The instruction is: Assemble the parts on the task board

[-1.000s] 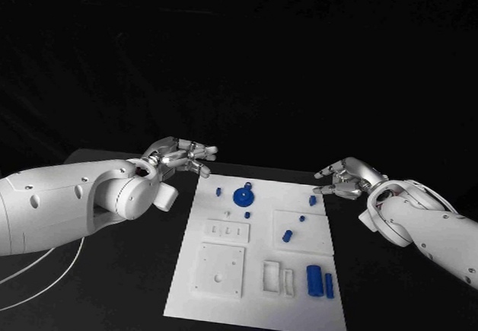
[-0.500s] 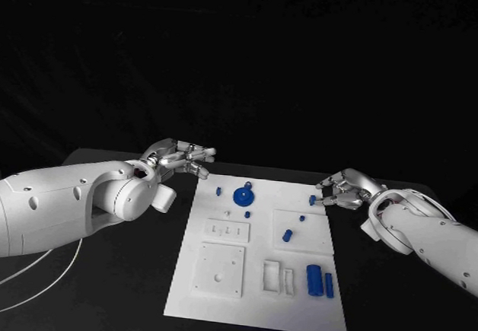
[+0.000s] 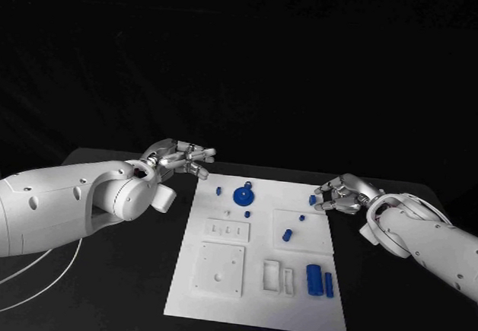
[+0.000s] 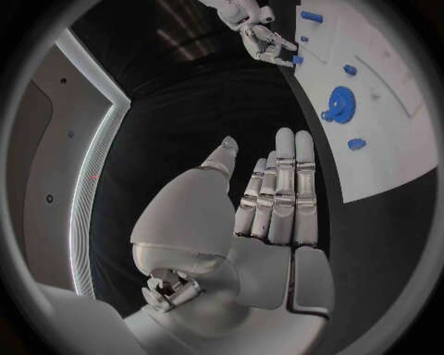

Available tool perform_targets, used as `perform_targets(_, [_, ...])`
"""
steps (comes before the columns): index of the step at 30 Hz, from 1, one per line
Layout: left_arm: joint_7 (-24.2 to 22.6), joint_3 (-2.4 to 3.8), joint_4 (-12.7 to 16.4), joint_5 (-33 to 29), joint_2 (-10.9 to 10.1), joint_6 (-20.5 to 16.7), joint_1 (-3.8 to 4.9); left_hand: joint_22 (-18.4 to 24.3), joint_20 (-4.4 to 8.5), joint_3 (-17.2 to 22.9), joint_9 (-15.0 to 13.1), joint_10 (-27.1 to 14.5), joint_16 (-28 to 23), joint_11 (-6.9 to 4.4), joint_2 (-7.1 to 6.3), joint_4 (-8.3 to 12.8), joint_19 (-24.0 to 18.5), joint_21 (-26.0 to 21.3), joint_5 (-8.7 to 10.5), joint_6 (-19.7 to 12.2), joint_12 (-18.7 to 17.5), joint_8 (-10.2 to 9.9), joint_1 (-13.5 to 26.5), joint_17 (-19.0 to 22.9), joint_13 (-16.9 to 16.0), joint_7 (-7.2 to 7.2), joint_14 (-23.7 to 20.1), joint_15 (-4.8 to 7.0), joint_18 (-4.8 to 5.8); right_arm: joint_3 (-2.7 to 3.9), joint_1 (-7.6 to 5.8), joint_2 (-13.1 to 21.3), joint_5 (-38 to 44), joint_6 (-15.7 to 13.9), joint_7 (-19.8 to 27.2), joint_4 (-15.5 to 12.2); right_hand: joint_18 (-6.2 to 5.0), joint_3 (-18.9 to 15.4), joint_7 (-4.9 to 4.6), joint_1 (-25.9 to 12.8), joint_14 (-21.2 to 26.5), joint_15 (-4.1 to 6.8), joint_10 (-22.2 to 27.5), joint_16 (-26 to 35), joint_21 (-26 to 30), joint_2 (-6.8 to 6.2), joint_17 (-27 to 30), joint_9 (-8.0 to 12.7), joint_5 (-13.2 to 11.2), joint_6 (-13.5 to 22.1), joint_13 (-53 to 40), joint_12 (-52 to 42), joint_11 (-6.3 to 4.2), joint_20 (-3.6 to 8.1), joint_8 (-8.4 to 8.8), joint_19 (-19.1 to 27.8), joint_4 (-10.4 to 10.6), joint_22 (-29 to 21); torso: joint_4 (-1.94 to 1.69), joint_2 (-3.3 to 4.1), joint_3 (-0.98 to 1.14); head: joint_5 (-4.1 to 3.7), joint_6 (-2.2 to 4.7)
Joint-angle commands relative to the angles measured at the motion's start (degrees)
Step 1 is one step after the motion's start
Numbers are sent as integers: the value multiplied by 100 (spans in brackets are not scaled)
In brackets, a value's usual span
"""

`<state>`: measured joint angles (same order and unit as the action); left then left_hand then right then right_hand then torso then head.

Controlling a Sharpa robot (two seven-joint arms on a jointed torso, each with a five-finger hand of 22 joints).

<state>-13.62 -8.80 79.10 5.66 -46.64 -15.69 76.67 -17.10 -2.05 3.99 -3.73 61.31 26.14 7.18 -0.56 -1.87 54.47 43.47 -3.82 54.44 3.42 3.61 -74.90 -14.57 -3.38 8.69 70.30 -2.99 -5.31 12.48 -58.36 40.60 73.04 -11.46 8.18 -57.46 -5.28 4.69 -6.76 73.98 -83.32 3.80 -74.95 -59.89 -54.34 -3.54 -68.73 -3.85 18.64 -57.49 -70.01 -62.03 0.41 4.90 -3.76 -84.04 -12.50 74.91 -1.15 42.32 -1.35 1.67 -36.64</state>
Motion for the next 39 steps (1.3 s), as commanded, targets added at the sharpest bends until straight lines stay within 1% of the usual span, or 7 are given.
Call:
perform_targets(1, [-23,4,0,31,16,98,0,6,9,-3,-7,-34,-2,-8,7,38,-31,14,-32,-22,6,0,-20,5,-9,12,-33,1,8,2,10,-24,-6,99,75,22,16,4,-5,-9,17,-28,39,18,-4,69,4,0,8,7,2,16,4,-32,15,-179,-29,684,-12,1,2,-3,5])
perform_targets(5, [-23,4,-2,31,23,100,-1,6,9,-3,-7,-34,-2,-8,7,38,-31,14,-32,-22,6,0,-20,5,-9,12,-33,1,8,2,17,-75,-6,95,71,82,17,19,-3,-15,16,-27,35,16,-6,92,3,1,-14,-8,-5,3,2,-30,16,-179,-44,684,-8,-3,-7,11,1])
perform_targets(10, [-23,5,3,32,24,100,-1,15,6,8,-7,-43,2,-10,11,38,-34,25,-36,-26,6,-1,-31,7,-9,8,-34,3,1,3,29,-131,-6,32,73,149,15,43,-1,-48,14,-26,30,12,-8,140,1,1,-25,-36,-10,-6,-1,-29,15,-179,-33,684,-4,-2,4,28,-16])
perform_targets(18, [-24,5,11,32,24,101,-2,15,6,8,-7,-43,2,-10,11,38,-34,25,-36,-26,6,-1,-31,7,-9,8,-34,3,1,3,37,-203,-74,-163,67,243,11,100,7,-132,-1,-19,9,-11,-30,183,-12,3,-60,-66,-27,-36,-7,-24,18,-190,-1,687,-4,-9,0,39,-30])
perform_targets(19, [-25,5,10,32,25,100,-2,15,6,8,-7,-43,2,-10,11,38,-34,25,-36,-26,6,-1,-31,7,-9,8,-34,3,1,3,38,-213,-83,-165,66,254,9,203,8,-170,2,-21,14,-14,-31,160,-18,6,-63,-74,-29,-35,-7,-27,17,-192,-20,685,-5,-10,2,46,-31])
perform_targets(26, [-25,5,12,32,25,97,-2,15,6,8,-7,-43,2,-10,11,38,-34,25,-36,-26,6,-1,-31,7,-9,8,-34,3,1,3,45,-253,-98,-130,66,282,13,233,15,-157,1,-17,10,-13,-35,182,-17,2,-78,-119,-31,-39,-12,-24,16,-190,-30,688,8,-12,1,56,-31])
perform_targets(39, [-22,5,15,32,31,93,-2,23,7,8,-7,-46,2,-10,16,33,-35,31,-37,-25,6,-1,-26,8,-9,9,-35,3,1,3,64,-297,-102,-54,55,304,26,347,42,-180,2,-6,5,-9,-53,178,-17,2,-104,-238,-42,-47,-29,-13,19,-185,-85,691,2,-16,2,55,-46])
